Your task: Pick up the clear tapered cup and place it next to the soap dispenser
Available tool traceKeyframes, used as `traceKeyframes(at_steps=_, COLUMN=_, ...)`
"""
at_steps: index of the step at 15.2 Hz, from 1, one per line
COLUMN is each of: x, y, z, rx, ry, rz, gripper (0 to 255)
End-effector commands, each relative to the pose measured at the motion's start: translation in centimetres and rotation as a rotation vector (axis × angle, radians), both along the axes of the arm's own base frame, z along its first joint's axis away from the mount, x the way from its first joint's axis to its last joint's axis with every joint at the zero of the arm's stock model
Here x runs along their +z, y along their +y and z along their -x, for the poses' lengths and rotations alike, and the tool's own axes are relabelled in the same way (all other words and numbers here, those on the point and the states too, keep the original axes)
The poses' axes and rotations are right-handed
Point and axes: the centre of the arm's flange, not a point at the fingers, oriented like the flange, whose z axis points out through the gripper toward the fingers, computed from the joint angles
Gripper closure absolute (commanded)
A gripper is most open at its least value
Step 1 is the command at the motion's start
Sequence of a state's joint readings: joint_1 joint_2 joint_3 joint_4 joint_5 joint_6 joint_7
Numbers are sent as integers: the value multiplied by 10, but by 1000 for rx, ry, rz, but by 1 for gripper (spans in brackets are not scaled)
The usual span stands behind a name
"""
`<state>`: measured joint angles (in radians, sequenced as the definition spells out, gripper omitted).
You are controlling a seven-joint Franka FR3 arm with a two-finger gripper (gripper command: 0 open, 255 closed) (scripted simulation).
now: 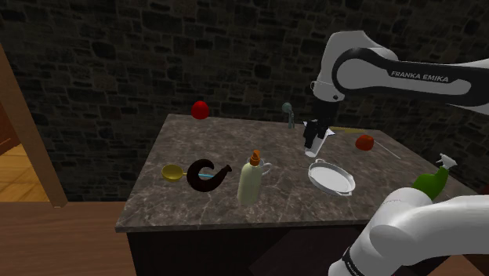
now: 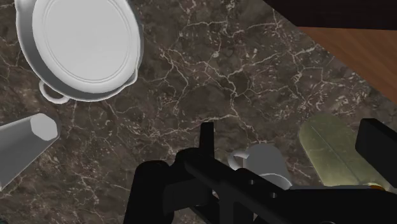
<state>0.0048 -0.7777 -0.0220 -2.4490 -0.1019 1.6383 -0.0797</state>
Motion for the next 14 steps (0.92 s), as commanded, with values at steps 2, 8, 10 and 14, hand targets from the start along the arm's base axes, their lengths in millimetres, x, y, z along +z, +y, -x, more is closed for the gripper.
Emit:
traceKeyframes(at_steps=2, x=-4, y=-11, z=-5, rx=0, ry=0, rz=2, gripper=0)
traceKeyframes(at_steps=8, x=-29, y=-79, z=-34, rx=1, ry=2, rz=14, gripper=0)
traceKeyframes(at_steps=10, x=-38, y=-101, z=-44, rx=1, ry=2, rz=18, gripper=0)
traceKeyframes(at_steps=14, x=-54, y=-147, z=-63, rx=1, ry=3, rz=26, gripper=0)
